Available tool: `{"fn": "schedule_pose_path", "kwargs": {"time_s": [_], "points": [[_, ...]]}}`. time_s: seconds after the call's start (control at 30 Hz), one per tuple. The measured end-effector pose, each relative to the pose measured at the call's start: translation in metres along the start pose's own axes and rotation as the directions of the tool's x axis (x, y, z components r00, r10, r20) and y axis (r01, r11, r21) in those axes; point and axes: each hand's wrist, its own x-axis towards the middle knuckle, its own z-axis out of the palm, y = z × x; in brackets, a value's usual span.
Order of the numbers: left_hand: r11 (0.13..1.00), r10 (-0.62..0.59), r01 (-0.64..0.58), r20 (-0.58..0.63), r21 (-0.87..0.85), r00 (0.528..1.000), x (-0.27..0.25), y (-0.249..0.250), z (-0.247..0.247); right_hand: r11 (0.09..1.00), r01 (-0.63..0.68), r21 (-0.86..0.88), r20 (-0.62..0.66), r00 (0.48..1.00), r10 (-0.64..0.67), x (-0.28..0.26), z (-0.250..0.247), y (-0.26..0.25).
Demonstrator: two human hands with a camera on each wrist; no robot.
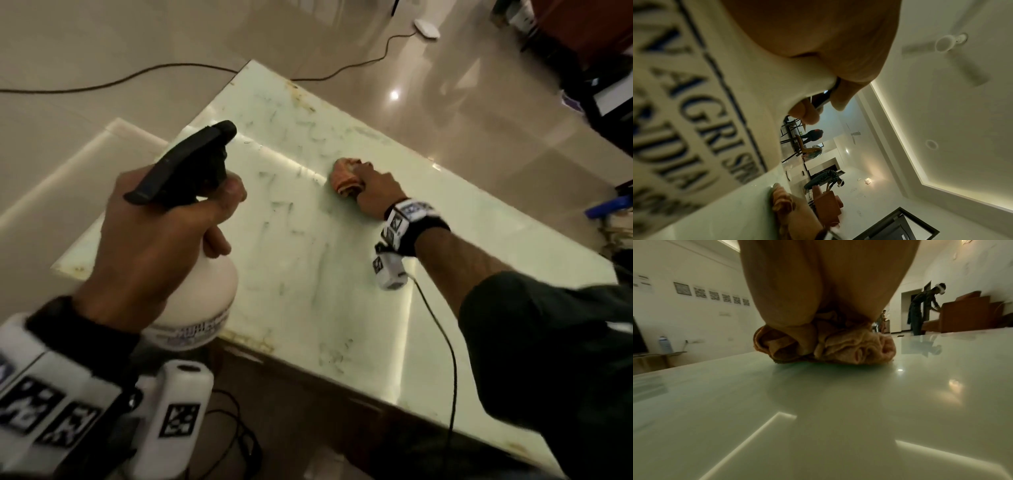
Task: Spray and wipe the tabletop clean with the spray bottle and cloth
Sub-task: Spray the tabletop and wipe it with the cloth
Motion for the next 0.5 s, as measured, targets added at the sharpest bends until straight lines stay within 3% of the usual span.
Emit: {"fn": "schedule_pose_path", "kwargs": {"time_s": [0.23,0.33,0.5], "points": [[0.996,-0.008,0.005,-0.033,-0.084,0.999,-0.009,0.005,-0.002,0.99,0.096,0.1,0.084,0.991,-0.105,-0.146,0.053,-0.017],[0.997,-0.037,0.035,-0.04,-0.069,0.999,-0.013,0.006,-0.001,0.977,0.117,0.178,0.063,0.99,-0.13,-0.202,0.073,-0.018],[0.995,-0.059,0.056,-0.034,-0.088,0.998,-0.018,0.008,0.0,0.97,0.186,0.159,0.039,0.98,-0.194,-0.276,0.108,-0.024]]}}
